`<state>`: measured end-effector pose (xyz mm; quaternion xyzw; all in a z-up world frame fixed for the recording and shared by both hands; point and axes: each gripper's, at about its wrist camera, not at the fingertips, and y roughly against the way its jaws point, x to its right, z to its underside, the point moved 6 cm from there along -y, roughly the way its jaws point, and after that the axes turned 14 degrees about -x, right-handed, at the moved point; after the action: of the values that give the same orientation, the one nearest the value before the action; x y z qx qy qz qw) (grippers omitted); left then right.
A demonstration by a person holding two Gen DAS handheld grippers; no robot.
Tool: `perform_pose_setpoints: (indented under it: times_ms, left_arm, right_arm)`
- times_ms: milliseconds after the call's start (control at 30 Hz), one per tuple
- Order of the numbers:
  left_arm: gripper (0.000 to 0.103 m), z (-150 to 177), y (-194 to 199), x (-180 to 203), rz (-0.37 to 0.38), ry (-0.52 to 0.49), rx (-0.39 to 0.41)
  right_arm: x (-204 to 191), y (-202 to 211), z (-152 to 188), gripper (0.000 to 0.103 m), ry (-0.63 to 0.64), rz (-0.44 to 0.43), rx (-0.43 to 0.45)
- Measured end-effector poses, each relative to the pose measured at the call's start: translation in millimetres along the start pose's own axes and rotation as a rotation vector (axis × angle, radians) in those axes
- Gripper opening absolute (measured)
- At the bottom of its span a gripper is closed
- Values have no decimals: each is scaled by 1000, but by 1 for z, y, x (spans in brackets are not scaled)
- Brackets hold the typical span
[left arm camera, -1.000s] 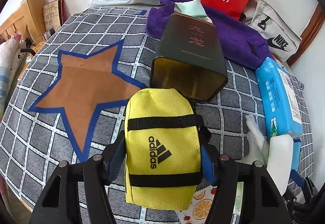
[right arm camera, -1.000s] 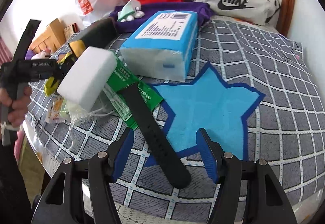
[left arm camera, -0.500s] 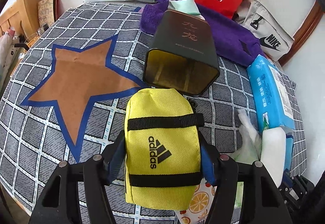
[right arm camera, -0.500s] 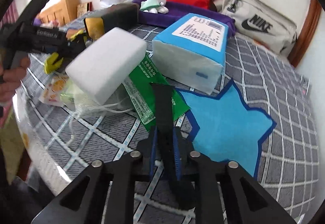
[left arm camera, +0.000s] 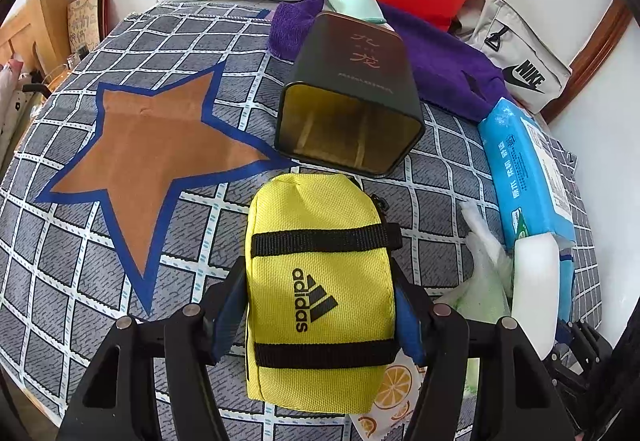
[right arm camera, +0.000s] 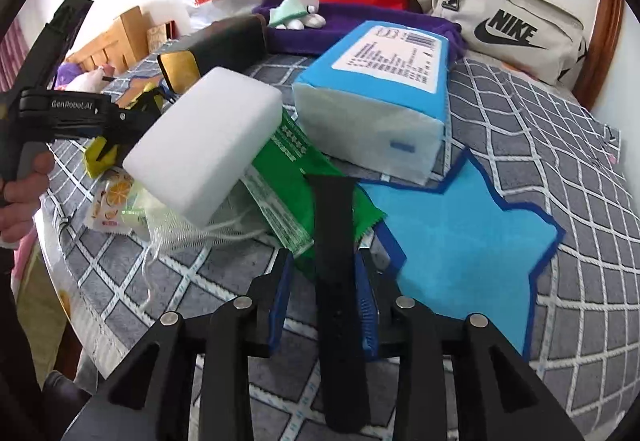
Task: Organize soft objects
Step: 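Lift the yellow pouch with the left tool while the right tool lifts the black strap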
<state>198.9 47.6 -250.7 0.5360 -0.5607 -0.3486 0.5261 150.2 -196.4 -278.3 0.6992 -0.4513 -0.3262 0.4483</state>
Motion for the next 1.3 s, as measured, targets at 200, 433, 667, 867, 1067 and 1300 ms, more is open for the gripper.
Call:
perform_pose_setpoints:
  times_ms: [200,433,667,867,1067,1300]
  left_arm:
    - [61,4,3,-1,20,-3,7]
    - [60,5,24,-6,22,1,36]
    - [59,5,49,-9,32,6,79]
    - [56,-2,64,-5,39,3,101]
    - [56,-11,82,0,37,-7,134]
    - [56,-30,92,13,38,-21,150]
  right_arm:
    - [10,3,-3,19,-33,-52,13]
    - [8,28,4,19,-39,-38,32]
    - [16,53,1,19,-73,-32,66]
    - [16,77,-14,19,-73,-47,116]
    - [18,91,-30,19,-74,-43,146]
    - [28,101,-56,19,-94,-68,173]
